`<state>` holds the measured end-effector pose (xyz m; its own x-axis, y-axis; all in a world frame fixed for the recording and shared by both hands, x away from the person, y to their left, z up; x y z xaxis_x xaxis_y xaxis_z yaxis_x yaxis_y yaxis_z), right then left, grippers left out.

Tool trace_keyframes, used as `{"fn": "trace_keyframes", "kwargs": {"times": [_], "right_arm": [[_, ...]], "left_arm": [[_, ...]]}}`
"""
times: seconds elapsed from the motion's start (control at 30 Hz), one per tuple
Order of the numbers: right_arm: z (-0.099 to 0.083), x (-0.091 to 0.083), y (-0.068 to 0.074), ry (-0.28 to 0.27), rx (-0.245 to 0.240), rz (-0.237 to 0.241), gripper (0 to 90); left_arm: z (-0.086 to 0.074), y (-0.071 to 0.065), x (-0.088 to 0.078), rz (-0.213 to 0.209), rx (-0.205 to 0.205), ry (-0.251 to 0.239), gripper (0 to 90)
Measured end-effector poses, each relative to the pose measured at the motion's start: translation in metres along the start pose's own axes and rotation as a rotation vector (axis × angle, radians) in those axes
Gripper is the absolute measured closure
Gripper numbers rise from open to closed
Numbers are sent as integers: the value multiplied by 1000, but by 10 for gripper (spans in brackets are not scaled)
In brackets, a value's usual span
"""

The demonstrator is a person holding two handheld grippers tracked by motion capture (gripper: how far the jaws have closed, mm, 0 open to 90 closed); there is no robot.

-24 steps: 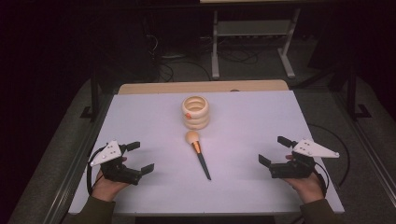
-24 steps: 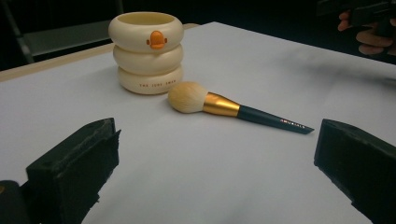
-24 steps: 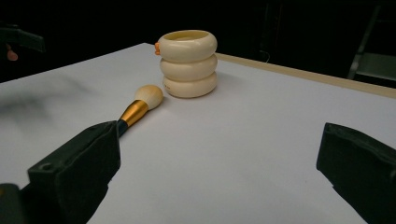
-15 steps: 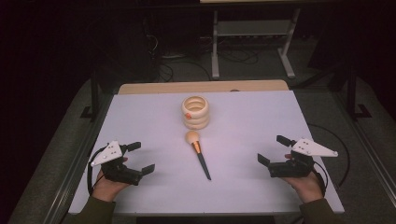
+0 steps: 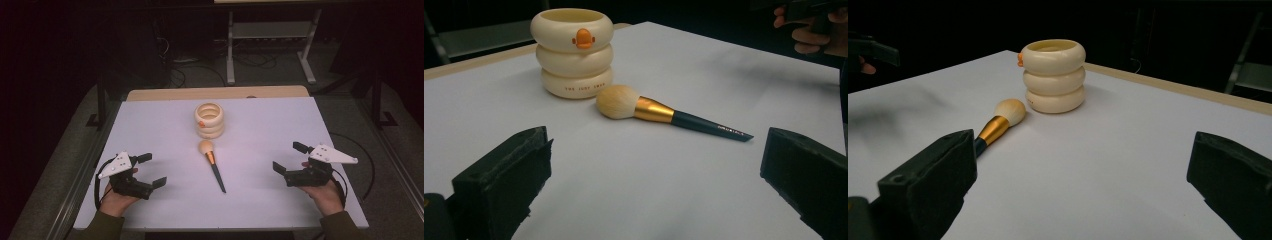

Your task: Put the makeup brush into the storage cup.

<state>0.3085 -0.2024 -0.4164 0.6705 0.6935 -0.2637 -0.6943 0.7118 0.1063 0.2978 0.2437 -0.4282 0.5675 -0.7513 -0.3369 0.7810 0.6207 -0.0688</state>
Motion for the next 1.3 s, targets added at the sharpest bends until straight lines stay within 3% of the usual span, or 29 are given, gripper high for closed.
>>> {"fn": "trace_keyframes", "kwargs": {"times": [0.67,1.3], "right_arm": [[10,9,-2,-13,36,11,0],[20,26,4,12,16,44,0]], "left_arm": [[0,-1,2,6,13,-2,0],[1,0,1,8,16,-4,0]]}}
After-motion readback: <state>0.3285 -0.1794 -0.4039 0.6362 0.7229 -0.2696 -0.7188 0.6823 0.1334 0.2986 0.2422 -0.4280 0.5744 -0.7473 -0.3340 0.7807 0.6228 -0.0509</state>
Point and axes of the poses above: each handheld gripper's, and its own axes: x roughly forward along the jaws, z roughly out of its top, y roughly to its left, the point moved 5 cm from there along x, roughly forward along the jaws, and after that the axes turned 3 degrees about z, right-handed, at the moved point
